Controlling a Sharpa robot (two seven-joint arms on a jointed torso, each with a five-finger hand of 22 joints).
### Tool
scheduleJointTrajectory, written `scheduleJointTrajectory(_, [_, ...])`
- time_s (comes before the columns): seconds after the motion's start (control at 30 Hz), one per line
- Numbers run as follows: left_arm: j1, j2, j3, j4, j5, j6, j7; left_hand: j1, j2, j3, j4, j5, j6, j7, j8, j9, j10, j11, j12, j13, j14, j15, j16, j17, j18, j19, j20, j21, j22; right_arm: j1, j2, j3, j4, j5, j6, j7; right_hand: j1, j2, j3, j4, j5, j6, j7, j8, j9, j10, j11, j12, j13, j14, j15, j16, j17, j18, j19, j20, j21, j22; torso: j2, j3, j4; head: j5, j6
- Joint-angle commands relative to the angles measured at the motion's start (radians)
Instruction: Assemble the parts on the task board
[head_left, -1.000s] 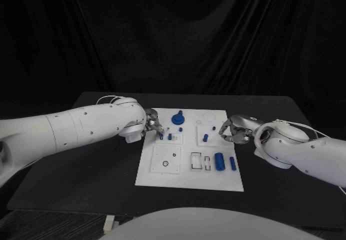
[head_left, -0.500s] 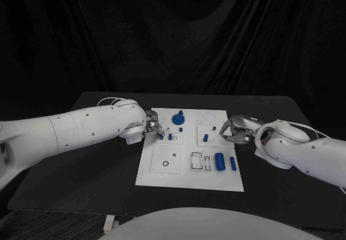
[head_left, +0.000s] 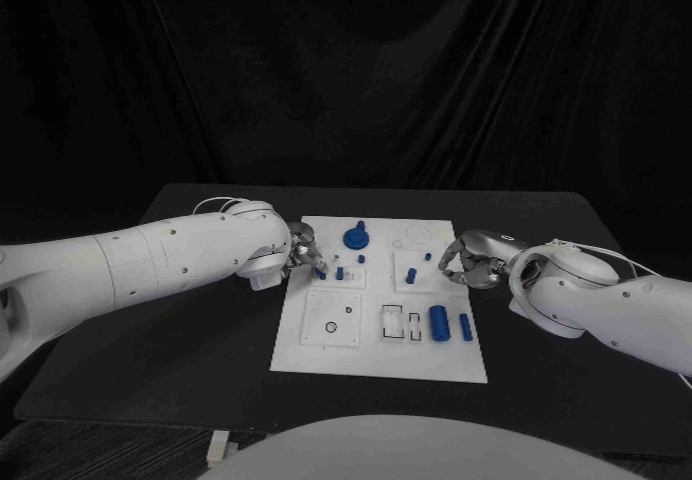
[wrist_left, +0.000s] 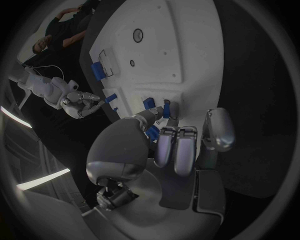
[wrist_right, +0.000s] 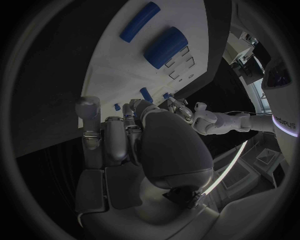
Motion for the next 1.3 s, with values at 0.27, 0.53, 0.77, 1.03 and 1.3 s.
scheduleJointTrajectory(0.27, [-0.008, -0.001, -0.001, 0.0, 0.005, 0.02, 0.019, 0.013, 0.003, 0.016, -0.019, -0.005, 0.014, -0.023, 0.008, 0.004, 0.006, -0.006, -0.004, 0.171, 0.071, -0.008, -0.006, 0.218, 0.006, -0.004, 0.0, -0.004, 0.143, -0.004, 0.0, 0.001, 0.001, -0.002, -0.005, -0.012, -0.014, 0.001, 0.009, -0.003, 0.003, 0.007, -0.002, 0.003, 0.001, 0.016, 0.001, -0.003, 0.149, 0.033, 0.005, -0.004, 0.0, 0.013, -0.009, -0.002, -0.007, 0.077, -0.001, 0.0, -0.0011, 0.001, 0.0])
scheduleJointTrajectory(0.53, [-0.01, 0.0, -0.001, -0.001, 0.005, 0.027, 0.019, 0.015, 0.003, 0.016, -0.02, -0.005, 0.012, -0.023, 0.009, 0.005, 0.006, -0.006, -0.004, 0.171, 0.071, -0.008, -0.006, 0.218, 0.006, -0.005, 0.0, -0.006, 0.142, -0.004, 0.002, 0.001, 0.0, -0.002, -0.004, -0.012, -0.014, 0.001, 0.009, -0.003, 0.003, 0.007, -0.002, 0.003, 0.001, 0.016, 0.001, -0.003, 0.149, 0.033, 0.005, -0.004, 0.0, 0.013, -0.009, -0.002, -0.007, 0.077, -0.001, 0.0001, -0.0001, 0.0, 0.0])
scheduleJointTrajectory(0.77, [-0.01, 0.001, -0.001, -0.002, 0.005, 0.035, 0.016, 0.016, -0.001, 0.012, -0.021, -0.009, 0.003, -0.021, 0.01, 0.008, 0.004, -0.004, -0.005, 0.17, 0.07, -0.007, -0.007, 0.216, 0.007, -0.008, 0.0, -0.011, 0.141, -0.005, 0.002, 0.001, 0.0, -0.002, -0.004, -0.011, -0.014, 0.001, 0.009, -0.003, 0.003, 0.007, -0.002, 0.003, 0.001, 0.016, 0.001, -0.003, 0.149, 0.033, 0.005, -0.004, 0.0, 0.013, -0.009, -0.002, -0.007, 0.077, 0.0, 0.0001, 0.0, 0.0, 0.0])
scheduleJointTrajectory(1.03, [-0.01, 0.002, -0.001, -0.003, 0.005, 0.045, 0.011, 0.013, -0.008, 0.002, -0.018, -0.02, -0.009, -0.019, 0.01, 0.011, 0.001, -0.002, -0.007, 0.168, 0.068, -0.005, -0.008, 0.214, 0.008, -0.012, 0.002, -0.016, 0.14, -0.005, 0.002, 0.001, 0.0, -0.002, -0.003, -0.011, -0.014, 0.001, 0.009, -0.003, 0.003, 0.007, -0.002, 0.003, 0.001, 0.016, 0.001, -0.003, 0.149, 0.033, 0.005, -0.004, 0.0, 0.013, -0.009, -0.002, -0.007, 0.077, 0.0, 0.0, -0.0001, 0.002, 0.0])
scheduleJointTrajectory(1.3, [-0.011, 0.003, -0.001, -0.003, -0.02, 0.069, -0.006, -0.039, -0.014, -0.087, 0.05, -0.147, -0.069, 0.002, -0.032, -0.027, -0.017, 0.018, -0.015, 0.159, 0.059, 0.012, -0.011, 0.205, 0.011, -0.029, 0.017, -0.041, 0.134, -0.005, 0.002, 0.001, 0.0, -0.002, -0.002, -0.012, -0.014, 0.001, 0.009, -0.003, 0.003, 0.007, -0.002, 0.003, 0.001, 0.016, 0.001, -0.003, 0.149, 0.033, 0.005, -0.004, 0.0, 0.013, -0.009, -0.002, -0.007, 0.077, 0.0, 0.0001, 0.0002, 0.002, 0.0])
